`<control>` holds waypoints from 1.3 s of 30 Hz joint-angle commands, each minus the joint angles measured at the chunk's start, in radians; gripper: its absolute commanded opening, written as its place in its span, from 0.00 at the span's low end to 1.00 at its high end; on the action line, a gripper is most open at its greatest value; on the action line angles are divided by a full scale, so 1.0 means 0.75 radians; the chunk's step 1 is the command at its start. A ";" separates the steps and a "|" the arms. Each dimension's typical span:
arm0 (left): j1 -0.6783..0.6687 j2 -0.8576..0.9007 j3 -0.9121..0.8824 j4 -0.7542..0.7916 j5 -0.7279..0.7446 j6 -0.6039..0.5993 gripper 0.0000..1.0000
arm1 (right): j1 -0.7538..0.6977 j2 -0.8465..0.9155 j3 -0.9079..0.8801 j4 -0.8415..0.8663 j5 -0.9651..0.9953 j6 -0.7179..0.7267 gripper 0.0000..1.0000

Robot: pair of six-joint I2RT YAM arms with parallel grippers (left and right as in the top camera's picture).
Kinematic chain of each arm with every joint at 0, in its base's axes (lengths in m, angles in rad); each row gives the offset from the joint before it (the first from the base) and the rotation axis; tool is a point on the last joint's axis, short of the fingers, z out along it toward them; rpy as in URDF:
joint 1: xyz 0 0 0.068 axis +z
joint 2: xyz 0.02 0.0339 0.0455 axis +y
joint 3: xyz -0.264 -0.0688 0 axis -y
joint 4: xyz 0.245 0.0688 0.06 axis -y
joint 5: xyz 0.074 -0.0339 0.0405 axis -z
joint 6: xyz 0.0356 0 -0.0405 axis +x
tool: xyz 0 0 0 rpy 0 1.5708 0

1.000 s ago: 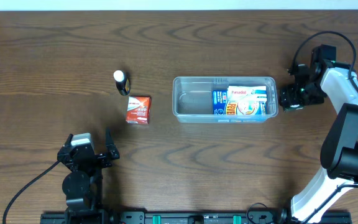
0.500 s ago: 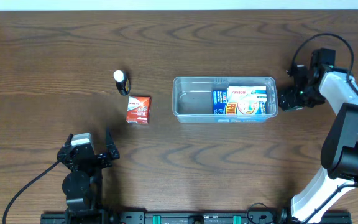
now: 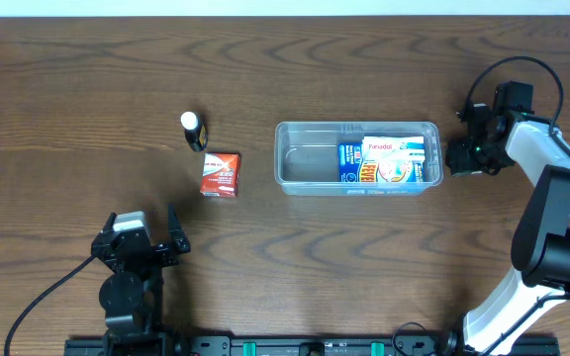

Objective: Pack container
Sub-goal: 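Lower right gripper onto the Zam-Buk tin and grasp it, then lift the Zam-Buk tin and carry it over the container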

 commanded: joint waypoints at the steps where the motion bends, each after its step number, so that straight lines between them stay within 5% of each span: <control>1: 0.008 -0.009 -0.038 -0.009 0.014 0.018 0.98 | -0.006 0.014 -0.028 0.000 0.040 0.022 0.57; 11: 0.008 -0.009 -0.038 -0.009 0.014 0.018 0.98 | -0.005 -0.098 0.072 -0.122 0.119 0.193 0.58; 23: 0.008 -0.009 -0.038 -0.009 0.014 0.018 0.98 | 0.090 -0.573 0.146 -0.275 0.004 0.403 0.55; 30: 0.008 -0.009 -0.038 -0.009 0.014 0.018 0.98 | 0.232 -0.787 0.146 -0.319 -0.093 0.536 0.51; 39: 0.008 -0.009 -0.038 -0.009 0.014 0.018 0.98 | 0.502 -0.752 0.140 -0.405 -0.089 0.609 0.52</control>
